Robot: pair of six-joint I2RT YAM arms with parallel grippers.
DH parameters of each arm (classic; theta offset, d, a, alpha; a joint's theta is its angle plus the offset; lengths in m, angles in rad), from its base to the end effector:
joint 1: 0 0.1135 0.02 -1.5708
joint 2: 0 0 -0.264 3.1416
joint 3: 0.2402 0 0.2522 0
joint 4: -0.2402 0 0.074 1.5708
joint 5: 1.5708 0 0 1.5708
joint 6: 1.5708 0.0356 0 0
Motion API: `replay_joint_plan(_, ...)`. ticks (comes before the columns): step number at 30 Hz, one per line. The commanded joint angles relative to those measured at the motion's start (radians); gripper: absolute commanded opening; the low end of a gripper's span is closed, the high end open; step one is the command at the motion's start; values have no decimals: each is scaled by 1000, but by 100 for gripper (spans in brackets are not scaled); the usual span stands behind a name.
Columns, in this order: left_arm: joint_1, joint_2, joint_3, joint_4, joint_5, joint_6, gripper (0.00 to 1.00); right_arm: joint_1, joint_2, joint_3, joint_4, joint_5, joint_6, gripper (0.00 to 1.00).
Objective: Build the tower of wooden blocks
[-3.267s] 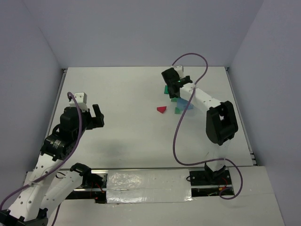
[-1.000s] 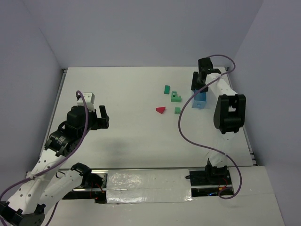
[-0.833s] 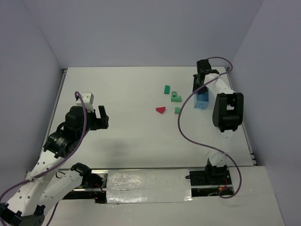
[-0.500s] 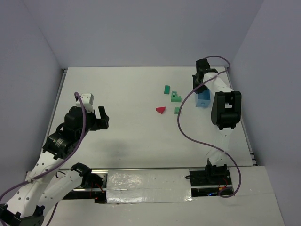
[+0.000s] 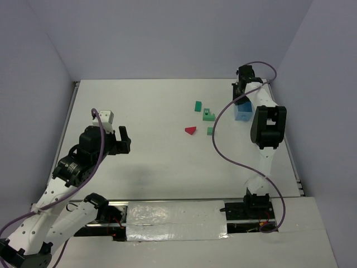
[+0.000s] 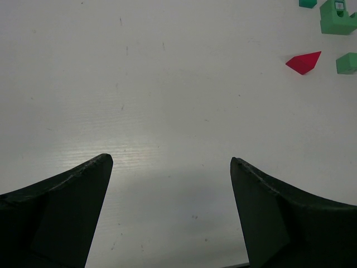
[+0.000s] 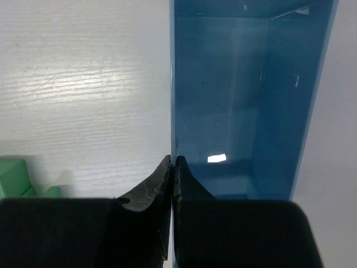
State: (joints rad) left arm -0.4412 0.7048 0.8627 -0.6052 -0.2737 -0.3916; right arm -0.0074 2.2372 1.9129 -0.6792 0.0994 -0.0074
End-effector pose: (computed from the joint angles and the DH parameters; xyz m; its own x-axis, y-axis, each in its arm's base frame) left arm 0.1388 -0.0549 0.3355 -0.4343 -0.2013 -0.8780 0.0271 0.9714 -0.2361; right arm 0.4933 -0.0072 0.2075 -0.8438 -0.0011 -0.5367 0.0545 0.9947 -0.0877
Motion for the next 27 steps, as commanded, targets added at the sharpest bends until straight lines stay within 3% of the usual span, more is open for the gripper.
replay_joint_plan(1, -7, 5, -2, 41, 11, 17, 99, -58, -1, 5, 3, -67, -31, 5)
replay_joint_plan(7, -11, 28, -1, 41, 18, 20, 99, -106, -44, -58, 43, -225, -94, 12)
replay_joint_plan(13, -21, 39, -1, 41, 13, 20, 100, -108, -45, -51, 40, -233, -95, 27)
replay_joint_plan(15, -22, 41, -4, 41, 13, 22, 100, -108, -74, -52, 44, -236, -80, 43)
replay_joint_plan(17, -24, 44, -4, 41, 14, 23, 100, -108, -125, -58, 53, -240, -65, 74)
replay_joint_plan(18, -24, 44, -2, 41, 13, 22, 100, -106, -142, -58, 52, -242, -46, 83)
replay_joint_plan(19, -24, 45, -2, 41, 14, 23, 100, -106, -160, -48, 49, -244, -31, 84)
replay_joint_plan(21, -25, 50, -1, 39, 13, 22, 100, -95, -221, -34, 35, -253, -6, 100)
replay_joint_plan(23, -24, 53, -1, 41, 11, 22, 100, -51, -307, -35, 33, -206, 44, 100)
replay_joint_plan(27, -24, 56, 1, 35, -1, 19, 99, 93, -506, -148, 46, 67, 150, 100)
